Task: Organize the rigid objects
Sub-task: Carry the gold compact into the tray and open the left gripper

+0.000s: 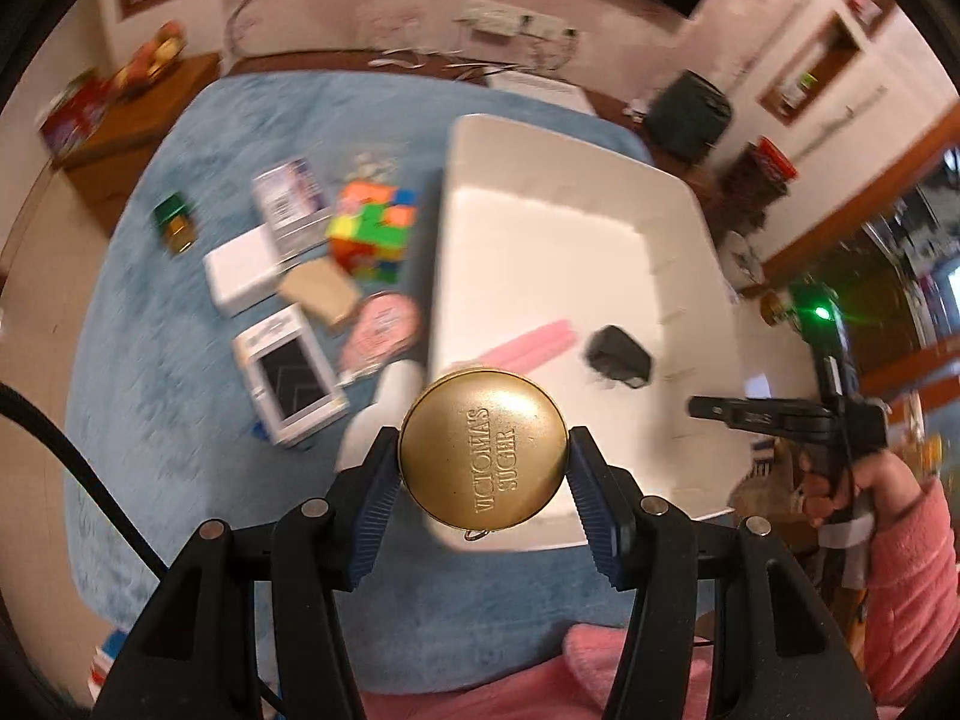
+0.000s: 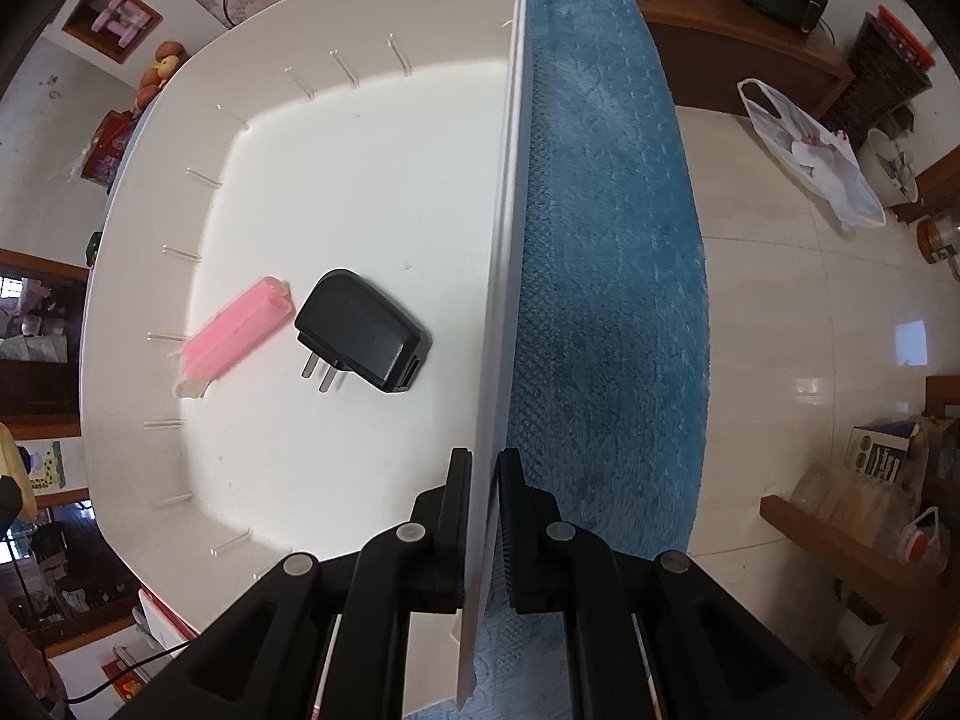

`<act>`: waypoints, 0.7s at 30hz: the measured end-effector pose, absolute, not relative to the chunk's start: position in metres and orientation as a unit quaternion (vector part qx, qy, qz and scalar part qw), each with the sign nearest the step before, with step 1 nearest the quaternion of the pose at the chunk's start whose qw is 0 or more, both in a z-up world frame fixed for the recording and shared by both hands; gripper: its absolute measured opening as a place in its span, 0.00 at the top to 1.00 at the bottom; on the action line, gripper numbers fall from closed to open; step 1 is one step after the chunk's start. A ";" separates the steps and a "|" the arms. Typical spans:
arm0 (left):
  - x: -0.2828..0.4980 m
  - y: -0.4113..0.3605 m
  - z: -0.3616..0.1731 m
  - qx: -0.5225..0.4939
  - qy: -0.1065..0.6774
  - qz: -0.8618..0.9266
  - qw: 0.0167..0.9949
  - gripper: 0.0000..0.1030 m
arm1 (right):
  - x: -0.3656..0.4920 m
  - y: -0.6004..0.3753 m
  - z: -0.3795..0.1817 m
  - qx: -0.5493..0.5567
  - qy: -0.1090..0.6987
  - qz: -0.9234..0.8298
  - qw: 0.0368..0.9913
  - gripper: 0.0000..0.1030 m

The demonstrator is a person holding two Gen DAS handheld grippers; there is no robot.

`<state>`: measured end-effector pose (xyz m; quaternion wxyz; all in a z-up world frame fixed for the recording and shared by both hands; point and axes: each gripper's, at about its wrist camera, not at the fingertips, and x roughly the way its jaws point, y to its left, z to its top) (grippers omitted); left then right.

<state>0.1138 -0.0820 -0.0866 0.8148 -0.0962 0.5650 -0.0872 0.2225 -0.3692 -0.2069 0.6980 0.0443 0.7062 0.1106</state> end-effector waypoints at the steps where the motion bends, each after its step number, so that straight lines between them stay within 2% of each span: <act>1: 0.115 -0.089 -0.086 -0.088 0.563 -0.095 0.816 0.43 | 0.222 -0.369 -0.206 0.046 0.706 0.112 0.698 0.92; 17: 0.141 -0.156 -0.095 -0.040 0.581 -0.160 0.797 0.42 | 0.234 -0.397 -0.211 0.072 0.699 0.085 0.706 0.92; 21: 0.144 -0.161 -0.095 -0.041 0.581 -0.170 0.795 0.28 | 0.234 -0.397 -0.211 0.074 0.701 0.081 0.705 0.92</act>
